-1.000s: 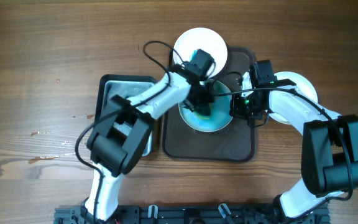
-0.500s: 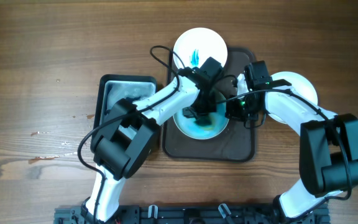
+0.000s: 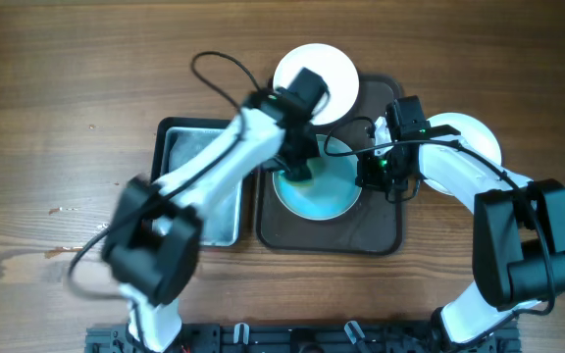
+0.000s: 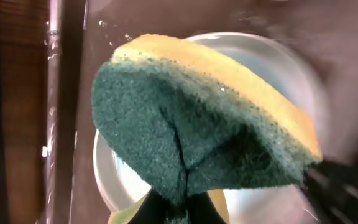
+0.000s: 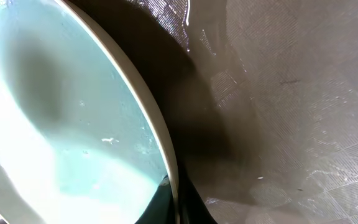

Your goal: Clean dirty plates on tray and stack at the side

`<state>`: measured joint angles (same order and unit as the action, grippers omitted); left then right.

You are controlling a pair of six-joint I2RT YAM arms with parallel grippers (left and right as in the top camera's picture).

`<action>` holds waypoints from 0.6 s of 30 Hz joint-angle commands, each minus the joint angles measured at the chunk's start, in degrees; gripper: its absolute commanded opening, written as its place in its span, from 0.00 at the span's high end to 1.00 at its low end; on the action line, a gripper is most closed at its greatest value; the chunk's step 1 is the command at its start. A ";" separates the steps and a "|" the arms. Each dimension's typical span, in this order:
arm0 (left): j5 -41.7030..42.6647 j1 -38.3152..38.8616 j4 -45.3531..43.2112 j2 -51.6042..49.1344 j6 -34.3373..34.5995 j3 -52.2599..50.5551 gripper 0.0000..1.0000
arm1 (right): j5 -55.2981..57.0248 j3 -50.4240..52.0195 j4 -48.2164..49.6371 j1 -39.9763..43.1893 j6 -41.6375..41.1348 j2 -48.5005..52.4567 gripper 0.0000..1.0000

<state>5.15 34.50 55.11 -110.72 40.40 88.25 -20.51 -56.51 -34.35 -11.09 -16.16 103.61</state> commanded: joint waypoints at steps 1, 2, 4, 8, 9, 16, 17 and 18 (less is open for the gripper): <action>5.70 -8.28 5.01 13.33 -5.40 1.14 0.96 | 4.46 1.07 -0.22 0.68 3.54 1.70 0.96; 4.74 -10.58 6.54 15.04 -7.21 1.14 0.96 | 4.59 1.07 0.37 0.68 4.35 1.70 0.96; -1.36 -16.52 11.63 17.20 -10.21 1.07 0.96 | 4.59 1.09 2.93 0.68 5.68 1.70 0.96; -7.43 -23.85 14.67 16.85 -10.56 -5.49 0.96 | 4.50 1.07 5.46 0.68 3.19 1.70 0.96; -7.43 -24.70 12.98 16.85 -10.64 -8.55 0.96 | 4.50 1.03 4.76 0.68 1.16 1.68 0.96; -7.15 -26.53 1.42 16.87 -10.40 -24.59 0.82 | 4.59 -3.34 -8.07 0.66 2.71 -5.20 0.95; -7.13 -26.53 1.38 17.00 -10.38 -24.46 0.69 | 4.57 -4.00 -9.35 0.66 2.89 -6.71 0.96; -6.21 -26.67 1.42 17.42 -10.40 -23.85 0.59 | 4.59 -5.16 -11.26 0.44 3.93 -8.57 0.96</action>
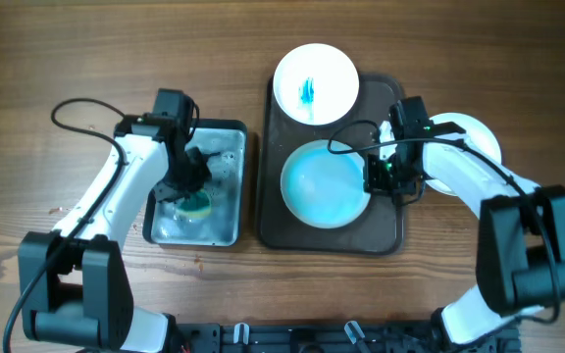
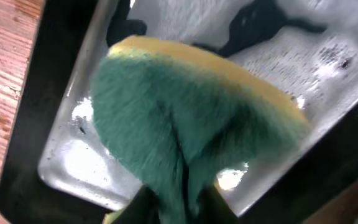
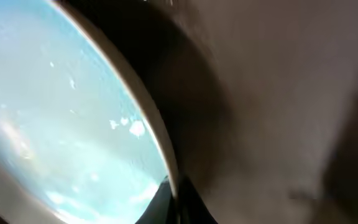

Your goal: Clean dirty plates on tray and stack at the side

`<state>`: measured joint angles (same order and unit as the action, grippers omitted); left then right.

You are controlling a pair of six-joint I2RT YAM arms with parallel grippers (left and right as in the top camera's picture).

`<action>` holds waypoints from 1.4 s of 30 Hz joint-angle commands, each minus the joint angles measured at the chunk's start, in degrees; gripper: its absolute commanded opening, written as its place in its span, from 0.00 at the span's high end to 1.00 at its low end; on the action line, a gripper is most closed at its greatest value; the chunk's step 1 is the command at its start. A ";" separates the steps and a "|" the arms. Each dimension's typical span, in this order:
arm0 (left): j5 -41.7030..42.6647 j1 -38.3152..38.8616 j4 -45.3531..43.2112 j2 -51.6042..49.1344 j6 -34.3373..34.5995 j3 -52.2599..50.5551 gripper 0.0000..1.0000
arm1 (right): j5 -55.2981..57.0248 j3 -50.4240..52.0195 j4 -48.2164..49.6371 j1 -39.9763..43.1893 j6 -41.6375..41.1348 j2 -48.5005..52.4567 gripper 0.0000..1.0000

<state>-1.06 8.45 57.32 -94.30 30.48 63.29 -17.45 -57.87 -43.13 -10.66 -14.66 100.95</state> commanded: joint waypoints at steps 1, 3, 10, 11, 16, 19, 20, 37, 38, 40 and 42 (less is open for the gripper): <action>1.29 -0.81 -0.57 1.53 -0.50 1.75 0.46 | 2.40 -5.40 -4.70 -0.48 2.84 -7.50 0.96; 3.87 -1.73 0.63 2.89 -0.52 3.63 0.40 | 5.27 -9.77 -9.75 -1.99 2.67 -9.01 0.96; 5.11 -9.99 13.46 10.25 -3.19 17.57 0.18 | 7.63 -25.75 -19.04 -9.46 1.88 -5.62 0.96; 5.09 -11.52 15.26 11.37 -3.32 19.61 0.10 | 7.63 -28.06 -19.69 -10.43 1.07 -4.04 0.96; 5.09 -17.40 19.91 17.62 -3.28 25.97 0.00 | 7.65 -40.63 -19.82 -17.75 0.96 6.47 0.96; 5.07 -18.97 19.96 21.90 -3.30 25.97 0.00 | 13.18 -44.06 -14.27 -23.63 0.96 10.25 0.96; 5.07 -18.95 19.96 22.86 -3.30 25.97 0.00 | 18.05 -44.06 -11.80 -25.83 0.98 10.29 0.96; 5.07 -18.95 19.89 24.17 -3.08 25.97 0.00 | 74.27 -44.09 2.16 -51.63 13.00 5.64 0.96; 5.07 -18.95 19.91 24.17 -3.10 25.97 0.00 | 76.65 -44.09 2.93 -52.87 13.88 5.64 0.96; 5.09 -18.95 19.89 24.17 -3.08 25.97 0.00 | 80.98 -44.09 4.26 -55.06 15.45 5.51 0.96; 5.07 -18.95 19.89 24.17 -3.08 25.97 0.00 | 84.17 -44.09 5.49 -56.26 17.62 5.38 0.96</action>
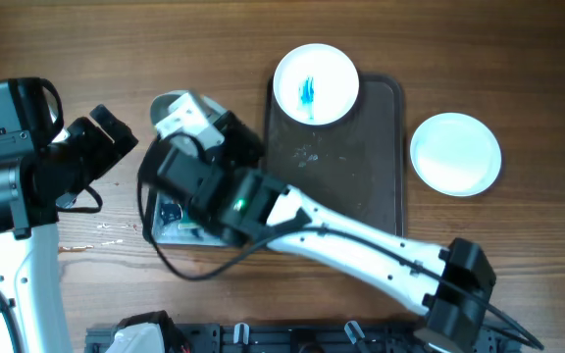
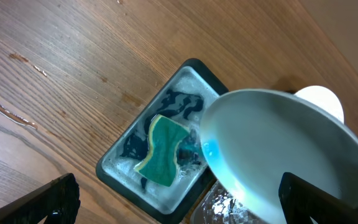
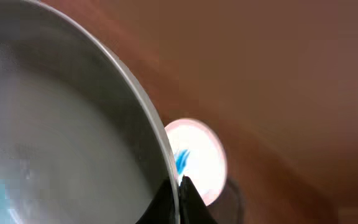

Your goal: Clean dirty plates on tray and stack at the side

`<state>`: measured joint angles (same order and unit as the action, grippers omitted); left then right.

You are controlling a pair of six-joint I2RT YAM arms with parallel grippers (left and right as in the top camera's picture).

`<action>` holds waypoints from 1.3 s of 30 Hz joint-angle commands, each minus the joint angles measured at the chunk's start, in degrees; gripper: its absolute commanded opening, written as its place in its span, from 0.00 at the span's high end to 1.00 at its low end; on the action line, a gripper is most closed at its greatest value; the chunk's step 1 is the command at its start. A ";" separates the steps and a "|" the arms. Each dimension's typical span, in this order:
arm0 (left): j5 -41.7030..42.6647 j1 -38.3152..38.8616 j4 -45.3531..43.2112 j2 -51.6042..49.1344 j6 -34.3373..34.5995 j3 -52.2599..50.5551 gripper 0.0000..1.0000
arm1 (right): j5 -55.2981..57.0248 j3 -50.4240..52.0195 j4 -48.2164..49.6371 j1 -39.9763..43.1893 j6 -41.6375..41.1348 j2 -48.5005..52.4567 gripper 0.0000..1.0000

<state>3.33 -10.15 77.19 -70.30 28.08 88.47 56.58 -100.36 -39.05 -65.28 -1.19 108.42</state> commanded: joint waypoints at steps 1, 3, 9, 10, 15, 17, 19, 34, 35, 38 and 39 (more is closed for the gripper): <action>0.68 -0.35 0.02 0.17 -0.68 0.79 0.00 | 11.47 -1.60 1.97 -2.08 5.20 -2.14 0.96; 0.68 -0.35 0.04 0.17 -0.68 0.79 0.00 | 13.00 -1.60 2.47 -2.62 6.93 -2.16 0.96; 0.68 -0.35 0.02 0.17 -0.68 0.79 0.00 | 14.38 -1.60 3.32 -3.37 7.26 -2.16 0.95; 0.68 -0.35 0.02 0.17 -0.68 0.79 0.00 | 14.40 -1.60 3.67 -3.34 7.30 -2.16 0.96; 0.68 -0.35 0.02 0.17 -0.68 0.79 0.00 | 14.38 -1.60 5.88 -3.34 10.27 -2.21 0.96; 0.68 -0.35 0.04 0.17 -0.70 0.79 0.00 | 14.38 -1.60 5.99 -3.34 10.25 -2.21 0.96; 0.68 -0.35 0.04 0.17 -0.68 0.79 0.00 | 14.38 -1.60 6.49 -3.34 10.25 -2.21 0.96; 0.68 -0.35 0.04 0.17 -0.68 0.79 0.00 | 14.38 -1.60 6.69 -3.34 10.27 -2.21 0.96; 0.68 -0.35 0.02 0.17 -0.68 0.79 0.00 | 14.38 -1.60 6.67 -3.34 10.27 -2.21 0.96; 0.68 -0.35 0.04 0.17 -0.68 0.79 0.00 | 14.38 -1.60 6.69 -3.34 10.56 -2.21 0.96; 0.68 -0.35 0.02 0.17 -0.68 0.79 0.00 | 14.38 -1.60 6.71 -3.34 10.88 -2.21 0.96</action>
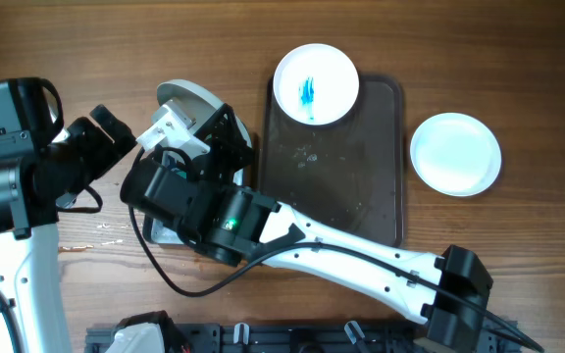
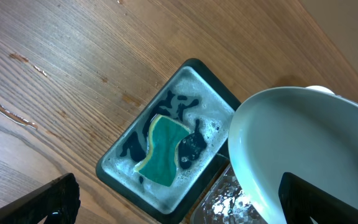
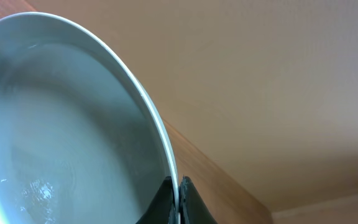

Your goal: Clean dirty plates on tray and stack at the side

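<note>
My right gripper point(image 3: 178, 186) is shut on the rim of a pale blue plate point(image 3: 61, 130). It holds that plate point(image 1: 186, 98) tilted over the far end of the water basin point(image 2: 107, 169). The plate point(image 2: 309, 149) fills the right of the left wrist view. A green and yellow sponge point(image 2: 163, 149) lies in the soapy basin. My left gripper point(image 2: 179, 205) is open and empty, raised high at the left point(image 1: 111, 132). A white plate with a blue smear point(image 1: 315, 83) sits at the far end of the brown tray point(image 1: 332, 196).
A white plate point(image 1: 456, 154) with no marks lies on the wooden table right of the tray. My right arm point(image 1: 302, 235) stretches across the basin and the table's front. A wet streak point(image 2: 11, 112) marks the wood left of the basin.
The pale blue plate in my right gripper has tipped more and shifted a little toward the basin's far edge. The left arm and the sponge have not moved.
My left gripper held the sponge over the pale blue plate on the tray while my right gripper gripped its rim. Then the sponge was in the basin, still gripped. Later it lay loose there, the left gripper open and high, with the plate over the basin, where it stays.
</note>
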`<state>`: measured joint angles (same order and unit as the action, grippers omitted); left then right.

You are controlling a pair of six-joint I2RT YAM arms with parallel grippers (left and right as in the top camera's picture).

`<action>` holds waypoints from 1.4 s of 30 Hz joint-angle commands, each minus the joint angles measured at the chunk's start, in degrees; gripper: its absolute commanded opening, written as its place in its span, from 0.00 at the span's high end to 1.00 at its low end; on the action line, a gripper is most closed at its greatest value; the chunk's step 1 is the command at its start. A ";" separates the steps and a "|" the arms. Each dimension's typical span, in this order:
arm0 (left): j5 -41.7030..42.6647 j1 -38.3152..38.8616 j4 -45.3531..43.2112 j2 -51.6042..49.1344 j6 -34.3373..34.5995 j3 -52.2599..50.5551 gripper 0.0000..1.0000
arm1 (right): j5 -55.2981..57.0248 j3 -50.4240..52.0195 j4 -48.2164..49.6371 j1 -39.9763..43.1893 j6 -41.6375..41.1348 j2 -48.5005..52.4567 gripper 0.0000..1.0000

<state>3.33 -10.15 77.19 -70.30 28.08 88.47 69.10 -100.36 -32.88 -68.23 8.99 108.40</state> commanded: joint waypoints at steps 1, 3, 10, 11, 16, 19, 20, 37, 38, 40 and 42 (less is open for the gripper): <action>0.68 -0.35 0.04 0.17 -0.68 0.79 0.00 | 1.86 -1.60 0.74 -0.39 1.09 -2.19 0.96; 0.68 -0.35 0.02 0.17 -0.68 0.79 0.00 | 1.88 -1.60 1.31 -0.39 1.57 -2.19 0.96; 0.68 -0.35 0.04 0.17 -0.68 0.79 0.00 | 1.86 -1.60 2.29 -0.33 0.50 -2.19 0.96; 0.68 -0.35 0.02 0.17 -0.68 0.79 0.00 | 1.79 -1.57 2.08 0.15 -3.04 -2.19 0.96; 0.68 -0.35 0.04 0.17 -0.68 0.79 0.00 | -24.22 -1.57 -9.40 9.38 -24.96 -2.16 0.96; 0.68 -0.35 0.04 0.17 -0.68 0.79 0.00 | -64.02 -1.38 -14.12 23.06 -32.92 -1.97 0.96; 0.68 -0.35 0.04 0.17 -0.68 0.79 0.00 | -74.75 -1.40 -13.88 27.63 -32.17 -2.16 0.96; 0.68 -0.35 0.04 0.17 -0.68 0.79 0.00 | -83.03 7.08 -32.30 94.20 -31.47 -9.90 0.96; 0.68 -0.35 0.04 0.17 -0.68 0.79 0.00 | -83.03 11.32 -31.41 96.13 -31.50 -9.05 0.96; 0.68 -0.35 0.04 0.17 -0.68 0.79 0.00 | -83.01 17.86 -29.18 98.36 -31.47 -8.11 0.96; 0.68 -0.35 0.02 0.17 -0.68 0.79 0.00 | -83.03 24.70 -25.86 100.45 -31.52 -7.26 0.96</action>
<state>3.36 -10.15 77.19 -70.30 28.08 88.47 -15.25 -82.70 -60.90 30.11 -21.87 99.61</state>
